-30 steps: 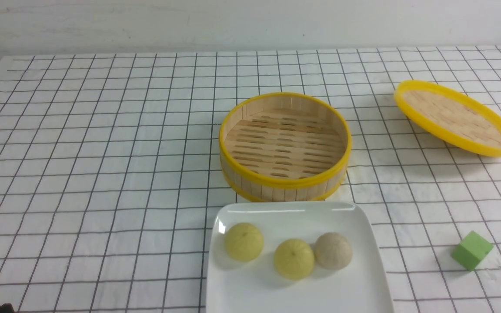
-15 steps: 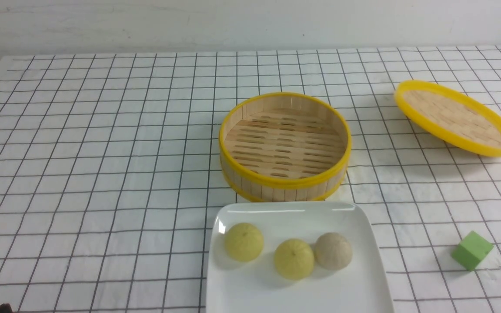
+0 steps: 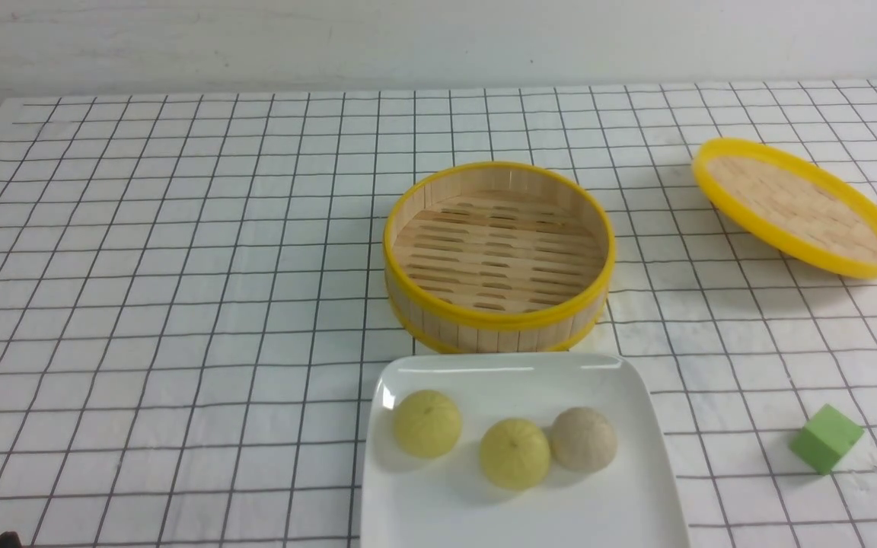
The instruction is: Put the steamed buns into the plate on the white-black tablecloth.
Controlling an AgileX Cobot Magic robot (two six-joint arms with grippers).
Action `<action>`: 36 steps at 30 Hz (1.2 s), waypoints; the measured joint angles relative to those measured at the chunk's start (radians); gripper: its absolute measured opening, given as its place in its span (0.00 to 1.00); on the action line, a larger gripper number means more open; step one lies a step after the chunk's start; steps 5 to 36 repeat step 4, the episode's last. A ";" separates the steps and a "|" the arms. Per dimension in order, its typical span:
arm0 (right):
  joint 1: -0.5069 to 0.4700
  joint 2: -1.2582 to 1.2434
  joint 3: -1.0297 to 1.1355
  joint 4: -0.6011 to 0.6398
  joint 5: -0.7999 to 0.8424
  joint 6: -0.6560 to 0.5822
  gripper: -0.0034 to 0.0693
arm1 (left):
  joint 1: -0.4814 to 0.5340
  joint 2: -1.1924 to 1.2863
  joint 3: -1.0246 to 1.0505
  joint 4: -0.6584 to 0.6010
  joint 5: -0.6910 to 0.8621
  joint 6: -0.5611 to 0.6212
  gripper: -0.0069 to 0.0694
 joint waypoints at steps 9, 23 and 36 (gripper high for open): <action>0.000 0.000 0.000 0.000 0.000 0.000 0.32 | 0.000 0.000 0.000 0.000 0.000 0.000 0.21; 0.000 0.000 0.000 0.000 0.000 0.000 0.32 | 0.000 0.000 0.000 0.000 0.000 0.000 0.21; 0.000 0.000 0.000 0.000 0.000 0.000 0.32 | 0.000 0.000 0.000 0.000 0.000 0.000 0.21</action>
